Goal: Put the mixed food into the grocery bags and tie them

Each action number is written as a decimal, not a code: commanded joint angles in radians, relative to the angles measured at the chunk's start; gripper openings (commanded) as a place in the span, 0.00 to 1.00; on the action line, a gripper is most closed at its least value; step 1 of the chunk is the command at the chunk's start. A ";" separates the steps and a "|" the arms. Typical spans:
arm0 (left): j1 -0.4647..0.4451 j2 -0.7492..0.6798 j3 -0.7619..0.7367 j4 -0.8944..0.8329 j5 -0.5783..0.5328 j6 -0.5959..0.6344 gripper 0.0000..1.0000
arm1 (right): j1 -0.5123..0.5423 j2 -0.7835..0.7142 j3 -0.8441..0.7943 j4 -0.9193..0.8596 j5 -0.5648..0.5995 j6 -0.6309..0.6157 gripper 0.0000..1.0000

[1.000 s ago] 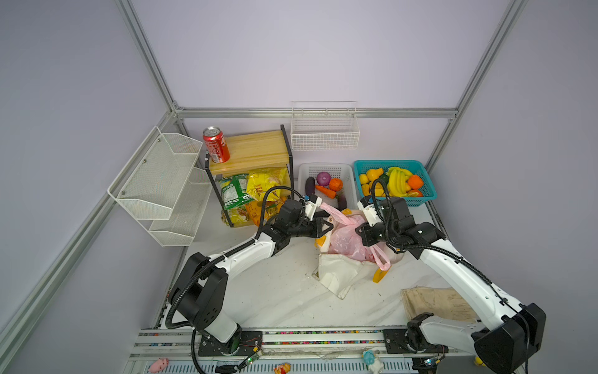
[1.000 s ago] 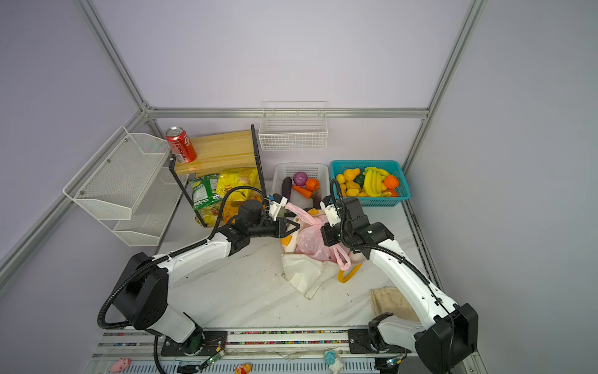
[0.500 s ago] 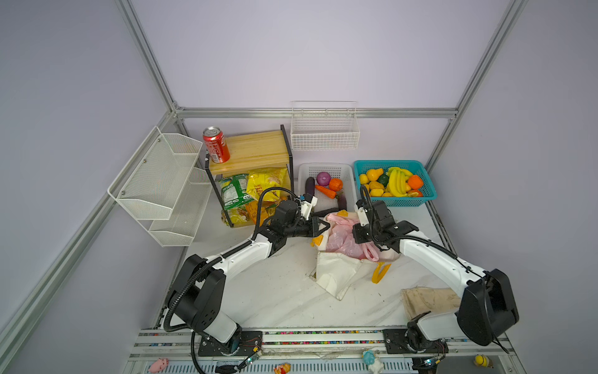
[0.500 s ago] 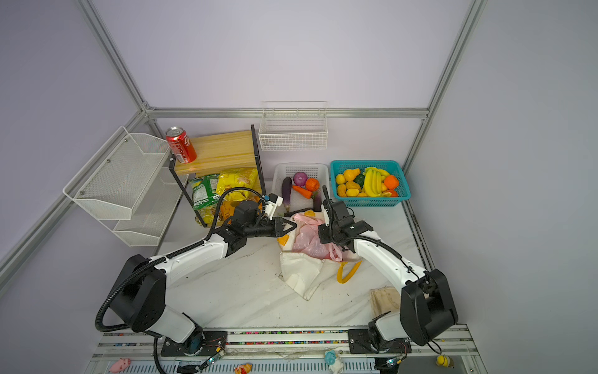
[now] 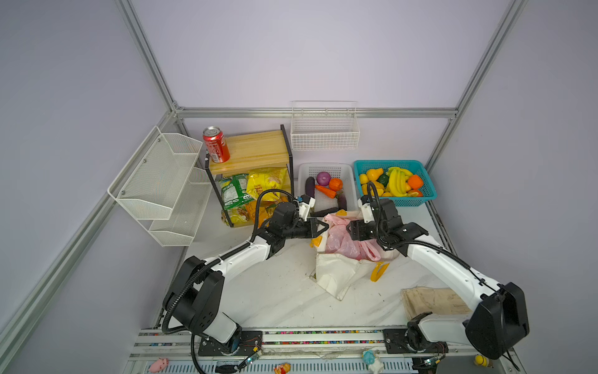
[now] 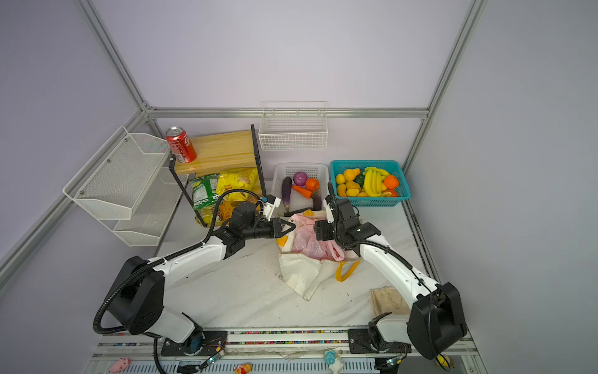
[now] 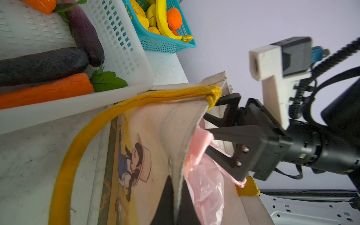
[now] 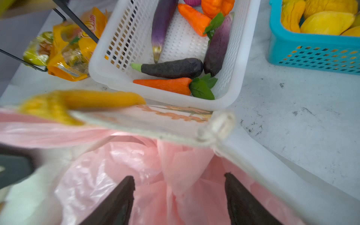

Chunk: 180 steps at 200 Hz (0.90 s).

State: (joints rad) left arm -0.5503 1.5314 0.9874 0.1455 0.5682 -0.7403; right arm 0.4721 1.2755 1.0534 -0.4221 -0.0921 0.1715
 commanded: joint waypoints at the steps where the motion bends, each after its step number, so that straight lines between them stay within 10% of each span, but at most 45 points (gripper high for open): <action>1: 0.009 -0.062 -0.026 0.078 -0.004 0.015 0.00 | 0.005 -0.084 0.044 -0.078 0.040 0.033 0.84; 180: 0.009 -0.083 -0.024 0.075 -0.004 0.030 0.00 | -0.026 -0.318 -0.120 -0.379 0.465 0.422 0.83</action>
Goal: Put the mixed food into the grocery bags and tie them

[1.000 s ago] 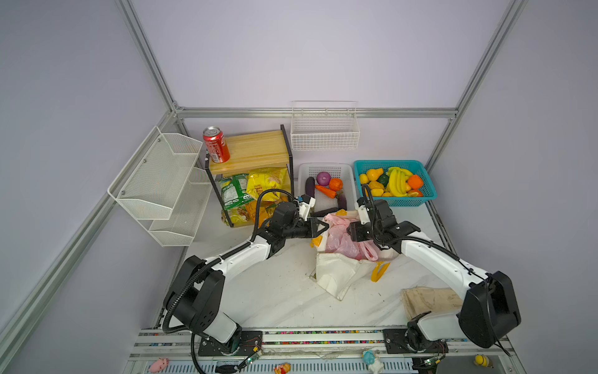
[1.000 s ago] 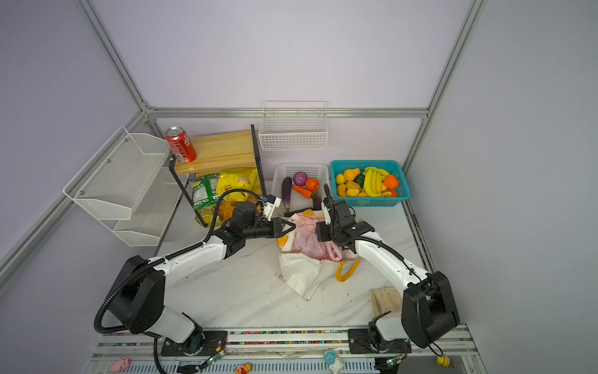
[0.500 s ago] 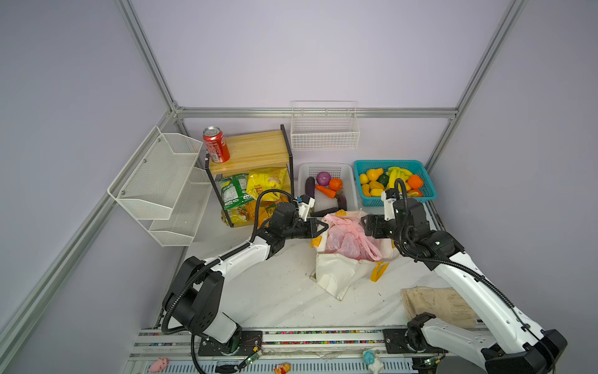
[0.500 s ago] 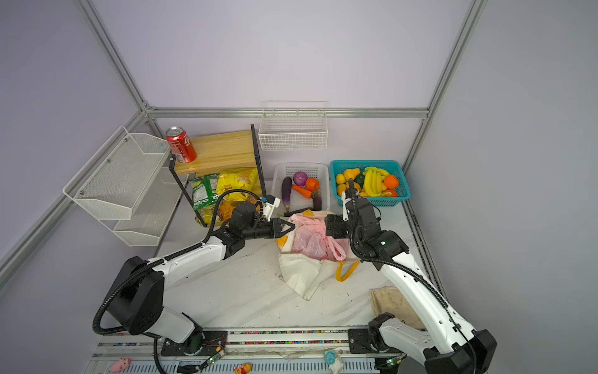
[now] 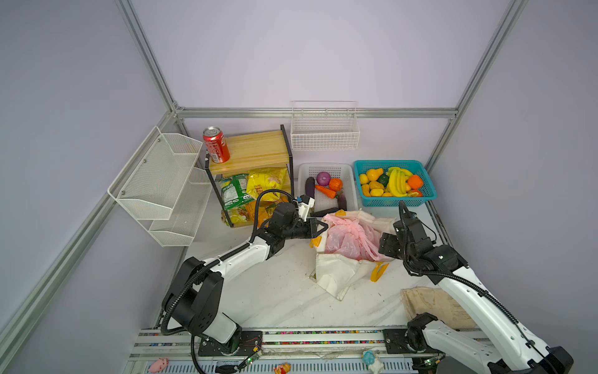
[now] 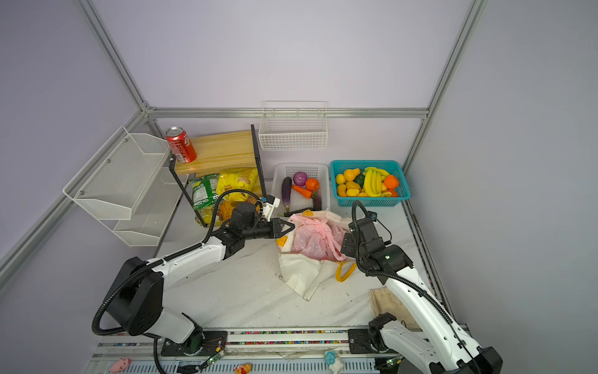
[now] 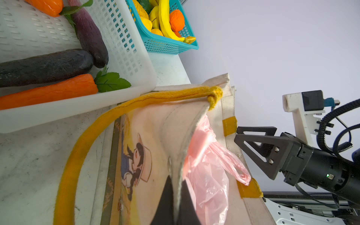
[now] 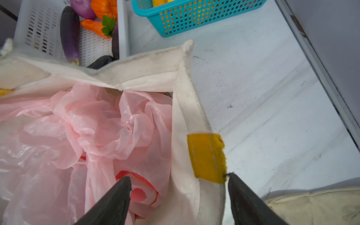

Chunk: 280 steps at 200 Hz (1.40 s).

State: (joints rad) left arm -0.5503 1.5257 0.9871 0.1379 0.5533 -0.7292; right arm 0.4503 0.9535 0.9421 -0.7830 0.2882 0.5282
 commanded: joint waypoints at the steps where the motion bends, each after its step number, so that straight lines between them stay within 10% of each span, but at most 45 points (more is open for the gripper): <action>1: 0.009 -0.078 -0.024 0.083 0.011 0.019 0.00 | -0.004 0.005 -0.009 -0.017 0.085 0.065 0.83; 51: 0.009 -0.095 -0.042 0.105 0.014 0.012 0.00 | -0.005 0.039 -0.093 0.098 -0.017 0.082 0.74; 101: 0.009 -0.102 -0.053 0.129 0.031 -0.025 0.00 | -0.004 0.004 -0.018 0.078 -0.007 0.068 0.14; 137: 0.007 -0.183 -0.046 0.065 0.003 0.006 0.00 | -0.004 0.009 0.134 -0.045 -0.019 0.026 0.00; 215: -0.084 -0.183 0.071 -0.164 -0.147 0.217 0.00 | -0.004 0.072 0.171 0.028 -0.176 -0.067 0.01; 259: -0.086 -0.221 0.047 -0.191 -0.226 0.256 0.00 | -0.003 0.066 0.083 0.089 -0.207 -0.080 0.17; 280: -0.086 -0.240 0.047 -0.201 -0.252 0.272 0.00 | -0.004 0.052 0.123 0.075 -0.183 -0.090 0.41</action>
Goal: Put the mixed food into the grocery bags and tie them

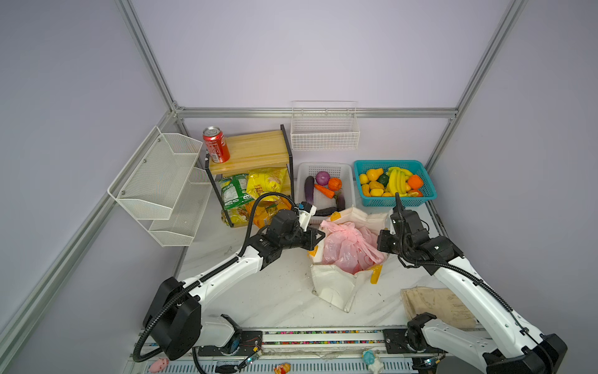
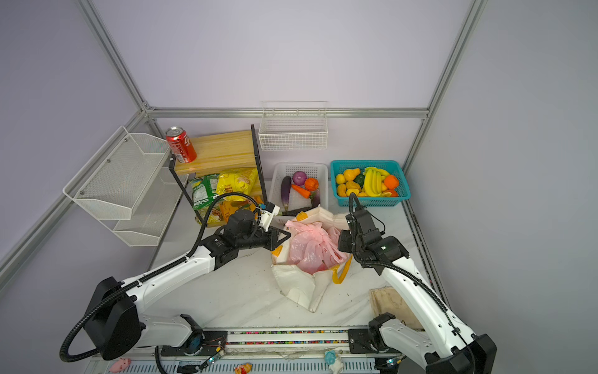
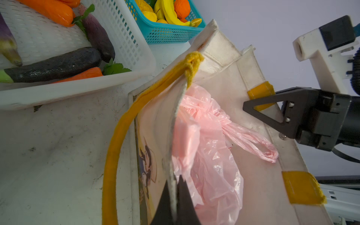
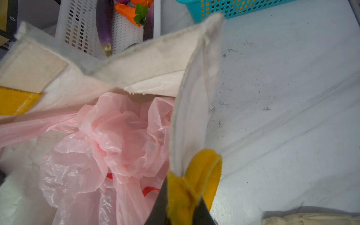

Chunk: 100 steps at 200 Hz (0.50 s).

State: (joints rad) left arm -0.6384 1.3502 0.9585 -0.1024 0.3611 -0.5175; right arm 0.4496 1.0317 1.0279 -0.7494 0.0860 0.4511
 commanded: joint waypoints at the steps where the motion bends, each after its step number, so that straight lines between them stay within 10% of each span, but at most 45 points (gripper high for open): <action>1: 0.002 -0.065 0.075 0.040 -0.059 0.061 0.00 | -0.003 -0.027 0.040 0.040 0.021 -0.014 0.42; 57: 0.007 -0.071 0.095 -0.020 -0.112 0.111 0.00 | -0.003 -0.043 0.197 0.004 0.217 -0.113 0.75; 100: 0.016 -0.107 0.089 0.019 -0.103 0.121 0.39 | -0.005 0.004 0.216 0.157 0.324 -0.179 0.85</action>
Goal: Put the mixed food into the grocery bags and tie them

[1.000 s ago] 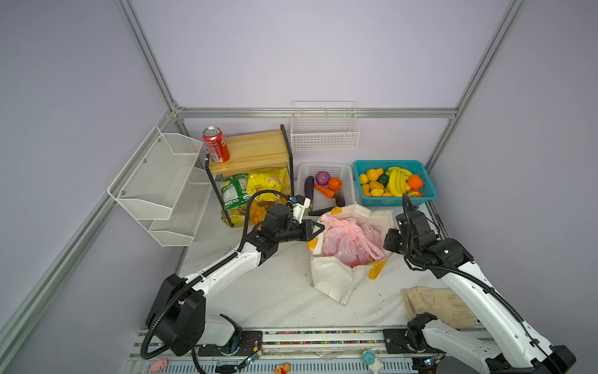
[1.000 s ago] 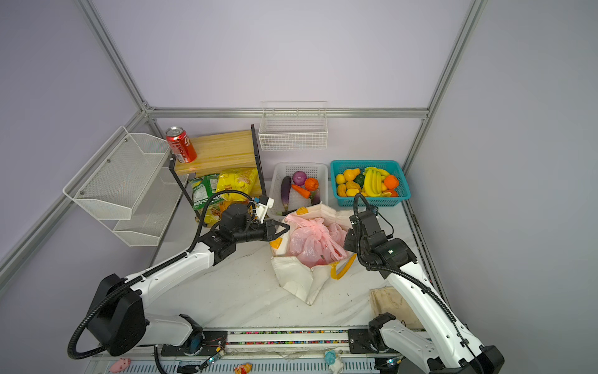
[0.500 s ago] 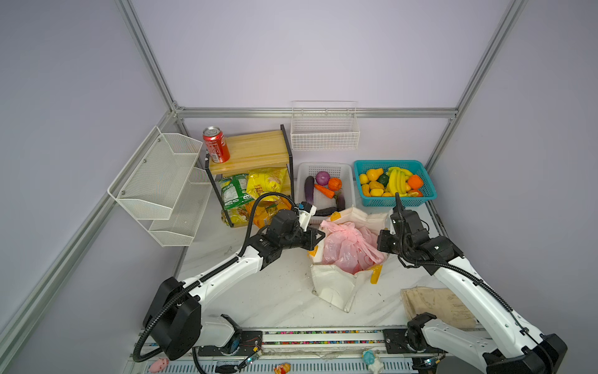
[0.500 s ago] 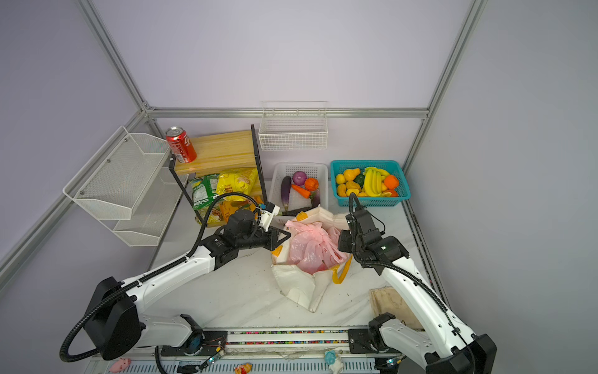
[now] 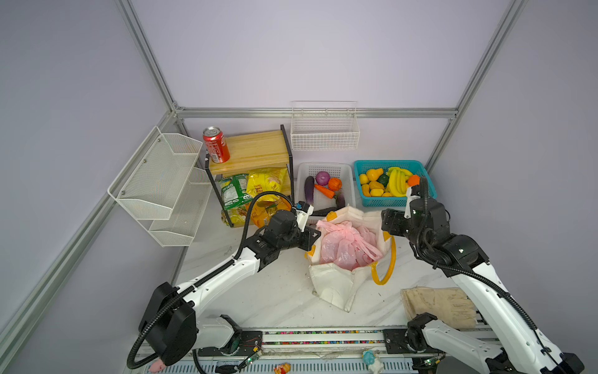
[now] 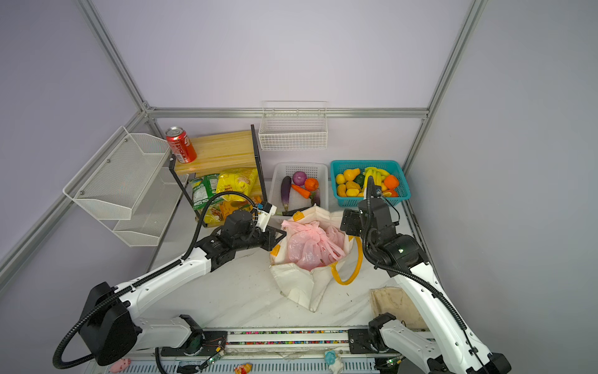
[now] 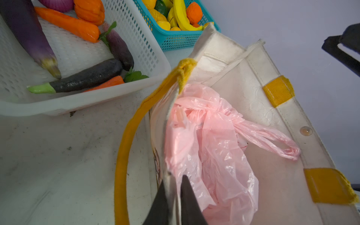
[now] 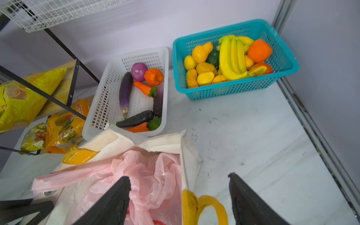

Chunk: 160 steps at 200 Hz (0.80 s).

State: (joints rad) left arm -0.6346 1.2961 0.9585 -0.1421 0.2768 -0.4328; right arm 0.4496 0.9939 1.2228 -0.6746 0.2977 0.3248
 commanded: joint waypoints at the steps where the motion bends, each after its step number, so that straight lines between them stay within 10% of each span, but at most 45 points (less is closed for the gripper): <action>1: 0.012 -0.055 0.089 0.061 -0.018 0.037 0.40 | -0.005 0.045 0.022 0.085 0.117 -0.053 0.85; 44: 0.059 -0.177 0.006 0.175 -0.092 0.021 0.67 | -0.093 0.123 -0.025 0.382 0.250 -0.119 0.97; 93: 0.187 -0.353 -0.184 0.237 -0.538 0.137 0.90 | -0.462 0.303 -0.159 0.736 0.071 -0.118 0.97; 160: 0.522 -0.243 -0.472 0.564 -0.686 0.289 0.98 | -0.474 0.512 -0.571 1.417 -0.003 -0.280 0.97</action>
State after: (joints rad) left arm -0.1787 0.9924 0.5690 0.2199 -0.3527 -0.2302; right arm -0.0261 1.4891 0.7570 0.3420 0.3462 0.1329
